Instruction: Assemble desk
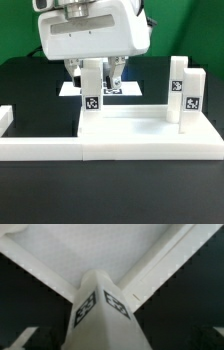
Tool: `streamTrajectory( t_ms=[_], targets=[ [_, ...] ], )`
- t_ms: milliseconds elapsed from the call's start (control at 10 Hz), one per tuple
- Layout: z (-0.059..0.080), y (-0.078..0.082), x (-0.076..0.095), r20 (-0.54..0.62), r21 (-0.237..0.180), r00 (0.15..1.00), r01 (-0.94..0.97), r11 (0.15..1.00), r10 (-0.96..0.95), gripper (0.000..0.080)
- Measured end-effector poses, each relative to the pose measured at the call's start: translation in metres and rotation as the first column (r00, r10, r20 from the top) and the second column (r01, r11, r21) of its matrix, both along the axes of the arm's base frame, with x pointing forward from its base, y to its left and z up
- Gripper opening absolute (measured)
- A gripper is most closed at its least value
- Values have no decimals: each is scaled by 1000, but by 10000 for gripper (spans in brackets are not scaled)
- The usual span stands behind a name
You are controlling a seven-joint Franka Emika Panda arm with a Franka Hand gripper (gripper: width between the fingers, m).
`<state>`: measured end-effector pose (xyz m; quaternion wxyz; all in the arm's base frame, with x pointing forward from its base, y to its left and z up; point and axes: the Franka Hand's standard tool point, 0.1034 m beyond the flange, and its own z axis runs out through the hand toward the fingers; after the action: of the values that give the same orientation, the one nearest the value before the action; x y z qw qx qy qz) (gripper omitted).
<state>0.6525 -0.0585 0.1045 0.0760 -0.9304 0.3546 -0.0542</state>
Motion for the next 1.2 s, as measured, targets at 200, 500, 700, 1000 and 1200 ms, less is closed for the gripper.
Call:
streamTrajectory(
  t_ms=[200,500,700,1000,1200],
  targets=[
    [-5,-3,-3,22,-106,906,-419,902,424,649],
    [-6,0,-3,23,-100,910,-409,907,413,524],
    [-6,-3,-4,19,-89,940,-338,937,341,318],
    [-8,-7,-5,10,-60,987,-157,986,158,299],
    [-8,0,-9,-44,8,940,339,941,-339,299]
  ],
)
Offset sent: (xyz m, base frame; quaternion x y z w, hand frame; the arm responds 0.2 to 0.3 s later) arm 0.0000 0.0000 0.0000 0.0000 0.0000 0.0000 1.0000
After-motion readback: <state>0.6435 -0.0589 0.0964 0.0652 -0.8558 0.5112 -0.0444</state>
